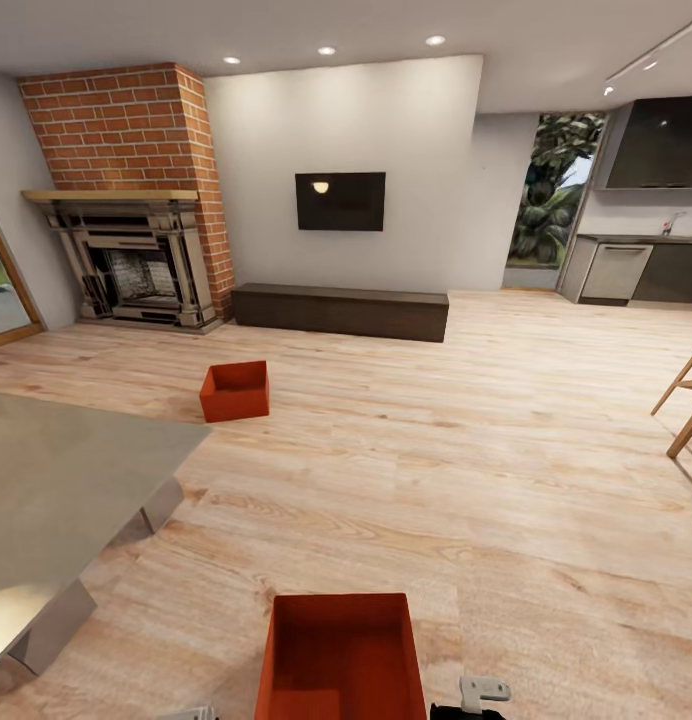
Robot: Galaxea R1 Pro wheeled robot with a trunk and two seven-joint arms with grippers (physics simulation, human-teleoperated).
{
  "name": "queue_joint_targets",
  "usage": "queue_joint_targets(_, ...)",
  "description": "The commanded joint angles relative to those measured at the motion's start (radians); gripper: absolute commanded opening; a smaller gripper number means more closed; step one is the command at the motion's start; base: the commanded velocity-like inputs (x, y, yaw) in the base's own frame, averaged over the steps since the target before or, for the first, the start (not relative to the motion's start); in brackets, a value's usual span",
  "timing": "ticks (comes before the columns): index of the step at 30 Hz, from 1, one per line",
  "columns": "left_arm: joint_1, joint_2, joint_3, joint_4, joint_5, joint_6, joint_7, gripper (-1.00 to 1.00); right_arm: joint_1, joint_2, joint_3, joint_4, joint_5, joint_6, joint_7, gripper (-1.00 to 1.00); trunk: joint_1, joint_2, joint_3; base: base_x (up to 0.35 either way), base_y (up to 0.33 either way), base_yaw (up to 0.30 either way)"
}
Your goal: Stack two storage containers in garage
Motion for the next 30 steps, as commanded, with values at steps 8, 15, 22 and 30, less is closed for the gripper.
queue_joint_targets(8, -0.001, -0.001, 0.008, 0.001, -0.005, -0.003, -0.008, 1.0, -0.001, 0.001, -0.003, 0.001, 0.001, -0.004, -0.002, 1.0, 0.023, -0.043, -0.02, 0.0, 0.0, 0.0)
queue_joint_targets(15, -0.001, -0.001, 0.008, 0.001, -0.005, -0.003, -0.008, 1.0, -0.001, 0.001, -0.003, 0.001, 0.001, -0.004, -0.002, 1.0, 0.023, -0.043, -0.02, 0.0, 0.0, 0.0)
queue_joint_targets(22, -0.001, -0.001, 0.008, 0.001, -0.005, -0.003, -0.009, 1.0, -0.001, 0.001, -0.003, 0.001, 0.001, -0.004, -0.002, 1.0, 0.05, -0.092, -0.042, 0.0, 0.0, 0.0)
queue_joint_targets(30, -0.001, -0.001, 0.008, 0.001, -0.005, -0.003, -0.008, 1.0, -0.001, 0.001, -0.003, 0.001, 0.001, -0.004, -0.002, 1.0, 0.054, -0.099, -0.045, 0.0, 0.0, 0.0)
